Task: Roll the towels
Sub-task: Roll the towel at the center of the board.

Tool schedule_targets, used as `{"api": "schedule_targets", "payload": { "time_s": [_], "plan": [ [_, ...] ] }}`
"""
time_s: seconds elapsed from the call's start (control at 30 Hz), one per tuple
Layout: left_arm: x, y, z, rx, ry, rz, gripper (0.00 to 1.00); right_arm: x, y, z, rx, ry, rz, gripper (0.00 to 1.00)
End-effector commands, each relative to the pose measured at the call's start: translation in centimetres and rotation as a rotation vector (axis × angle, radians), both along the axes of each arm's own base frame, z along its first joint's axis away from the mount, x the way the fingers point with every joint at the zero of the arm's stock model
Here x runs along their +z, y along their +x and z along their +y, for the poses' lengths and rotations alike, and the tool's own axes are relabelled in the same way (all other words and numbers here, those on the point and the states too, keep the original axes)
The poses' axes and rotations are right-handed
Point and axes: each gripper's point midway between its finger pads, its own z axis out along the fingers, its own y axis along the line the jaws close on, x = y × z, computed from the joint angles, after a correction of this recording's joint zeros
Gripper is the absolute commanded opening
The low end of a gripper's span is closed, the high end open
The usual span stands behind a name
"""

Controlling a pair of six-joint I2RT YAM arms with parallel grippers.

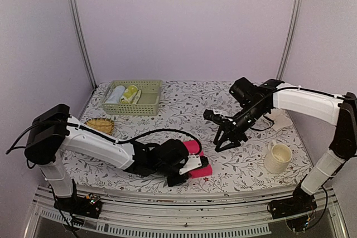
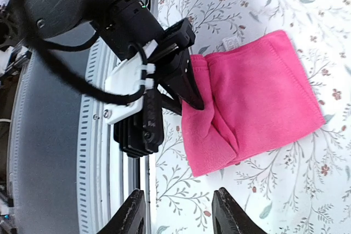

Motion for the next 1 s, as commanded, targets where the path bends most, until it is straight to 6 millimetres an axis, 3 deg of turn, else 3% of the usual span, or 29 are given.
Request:
{"api": "schedule_targets", "payload": {
  "time_s": [0.0,0.1,0.17,0.33,0.37,0.43,0.73,0.97],
  "plan": [
    [-2.1,-1.5,0.9,0.012,0.038,0.284,0.04,0.7,2.2,-1.2,-0.123,0.033,-0.29,0.44],
    [-2.1,-1.3,0.6,0.028,-0.008,0.442,0.04,1.3,1.4,-2.4,-0.098,0.077,-0.417,0.44],
    [-1.8,-1.4,0.2,0.032,-0.044,0.559,0.04,0.7,0.4,-2.3,-0.058,0.072,-0.449,0.43],
    [-0.7,-0.6,-0.7,0.076,-0.14,0.79,0.04,-3.5,-2.2,-0.7,0.055,-0.04,-0.563,0.4],
    [-1.6,-0.5,-0.5,0.096,-0.138,0.845,0.04,-4.1,-2.6,-0.2,0.074,-0.044,-0.586,0.4],
    [-1.5,-0.3,-0.6,0.113,-0.17,0.918,0.04,-5.1,-2.9,0.8,0.092,-0.063,-0.658,0.4],
    [-2.6,0.8,0.4,0.191,-0.201,1.064,0.02,-7.4,-2.0,4.5,0.121,-0.059,-0.809,0.44],
    [-3.1,0.9,0.9,0.214,-0.22,1.103,0.01,-11.1,-1.1,4.9,0.147,-0.122,-0.848,0.45]
  ]
}}
